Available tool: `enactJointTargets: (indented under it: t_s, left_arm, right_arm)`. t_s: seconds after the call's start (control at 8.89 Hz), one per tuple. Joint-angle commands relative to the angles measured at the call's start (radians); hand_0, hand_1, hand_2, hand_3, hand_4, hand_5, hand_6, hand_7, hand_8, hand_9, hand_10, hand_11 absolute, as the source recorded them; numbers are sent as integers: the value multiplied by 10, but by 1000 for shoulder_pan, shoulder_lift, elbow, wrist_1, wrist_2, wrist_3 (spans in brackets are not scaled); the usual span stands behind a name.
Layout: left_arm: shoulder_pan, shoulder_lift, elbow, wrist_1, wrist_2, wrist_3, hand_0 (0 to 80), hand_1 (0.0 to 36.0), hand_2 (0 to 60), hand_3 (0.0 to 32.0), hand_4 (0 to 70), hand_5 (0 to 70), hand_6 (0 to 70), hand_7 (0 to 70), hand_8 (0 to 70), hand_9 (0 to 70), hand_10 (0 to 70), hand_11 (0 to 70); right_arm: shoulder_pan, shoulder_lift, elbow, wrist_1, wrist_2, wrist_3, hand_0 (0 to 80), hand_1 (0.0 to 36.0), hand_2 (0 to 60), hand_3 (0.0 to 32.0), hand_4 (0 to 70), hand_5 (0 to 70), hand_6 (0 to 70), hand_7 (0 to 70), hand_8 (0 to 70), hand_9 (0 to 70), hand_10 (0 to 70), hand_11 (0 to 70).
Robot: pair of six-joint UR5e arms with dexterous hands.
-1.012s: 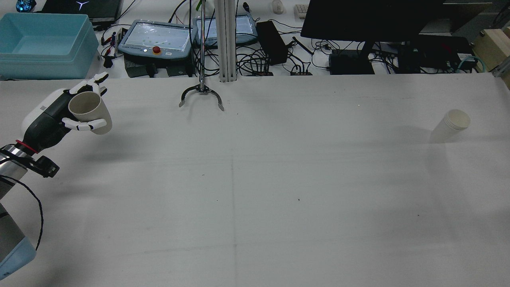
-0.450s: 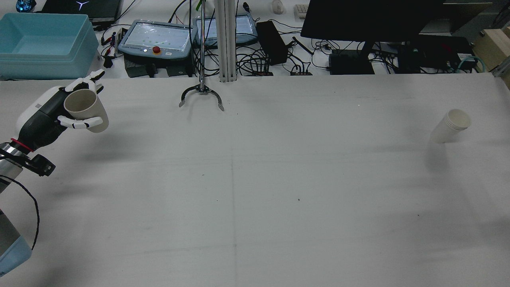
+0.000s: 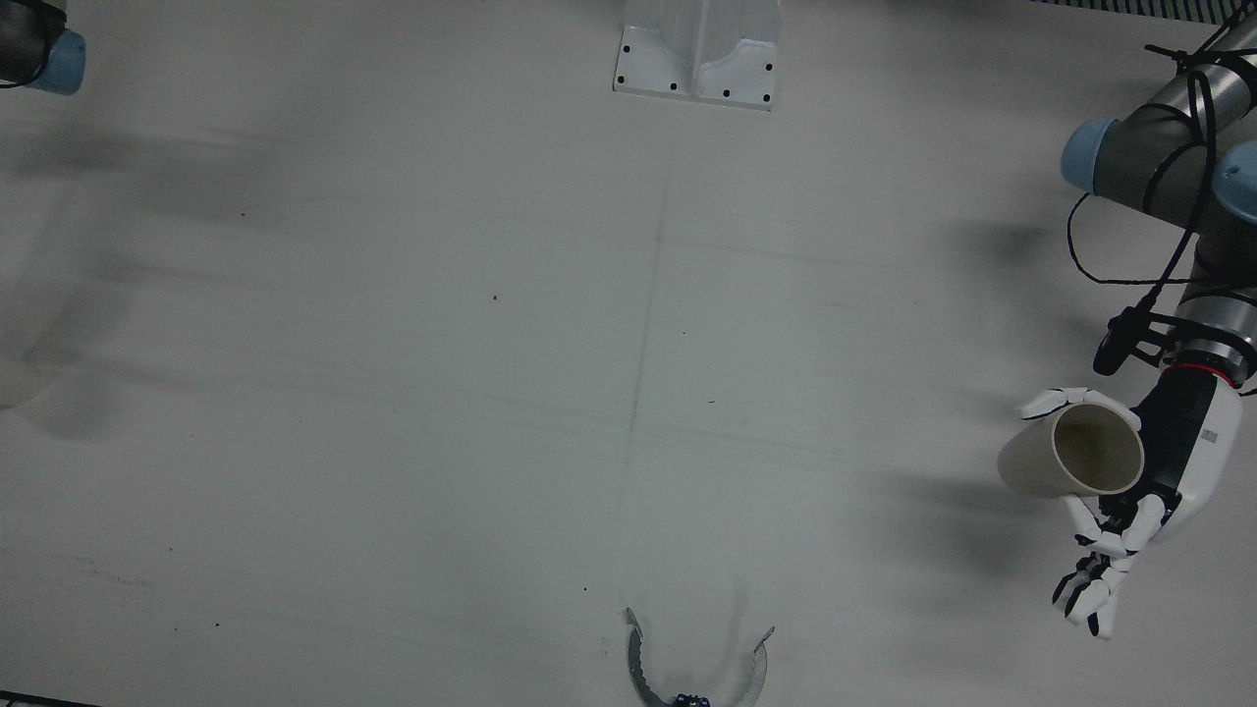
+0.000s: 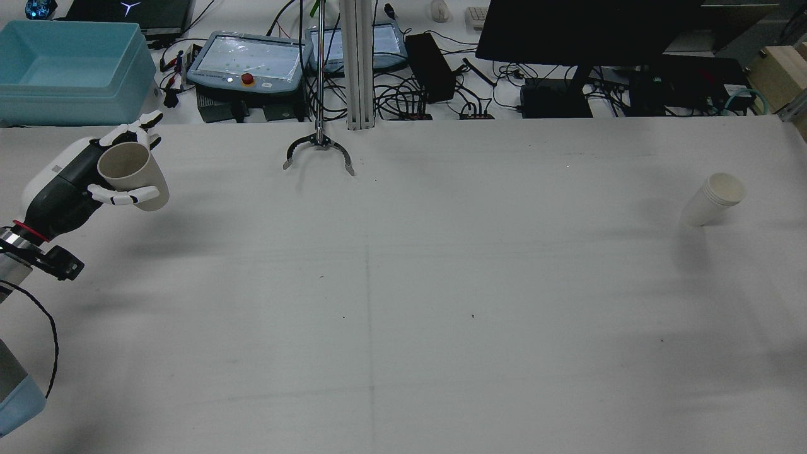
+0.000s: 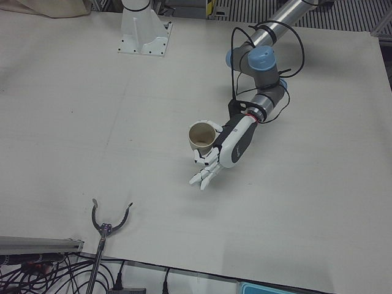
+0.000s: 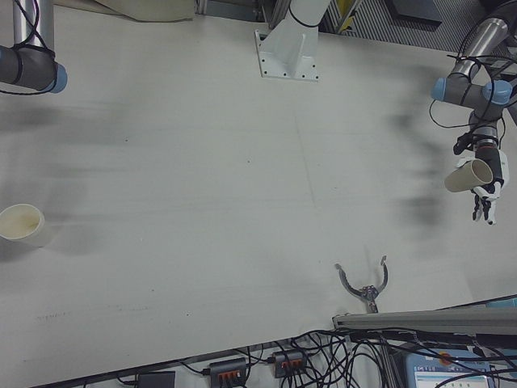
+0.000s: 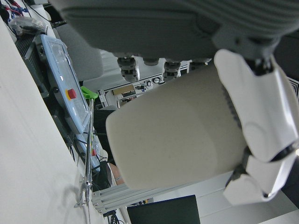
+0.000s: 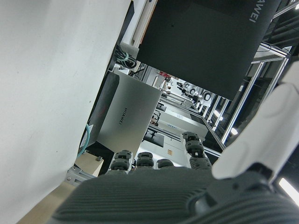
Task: Pour water
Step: 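Move the right hand to the white paper cup and grasp it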
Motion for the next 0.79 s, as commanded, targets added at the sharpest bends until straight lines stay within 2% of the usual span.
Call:
enactJointTargets:
  t_s: [0.0,0.34,0.45,0.67]
  left_arm:
    - [-39,105,-43,-61,2,-1,392,360,600,0,196,700,47,111,0,8,61,112]
    - [-82,191,-47,-116,3,-30,401,360,600,0,198,700,49,114,0,8,61,112]
    - [-82,199,-47,-127,3,-31,396,360,600,0,190,700,50,115,0,9,61,113]
    - [-79,199,-47,-132,3,-31,401,360,600,0,193,700,50,113,0,9,62,114]
  right_arm:
    - [-144,65,-65,37,140,2,416,33,0,0,58,0,0,0,57,33,47,74]
    - [-368,65,-10,33,347,16,458,51,0,0,64,0,0,0,62,9,25,45]
    - [-396,63,-8,25,383,51,456,46,0,0,67,0,0,0,60,4,19,36]
    - [-393,34,-8,22,393,105,461,49,0,0,79,0,0,0,60,1,14,28]
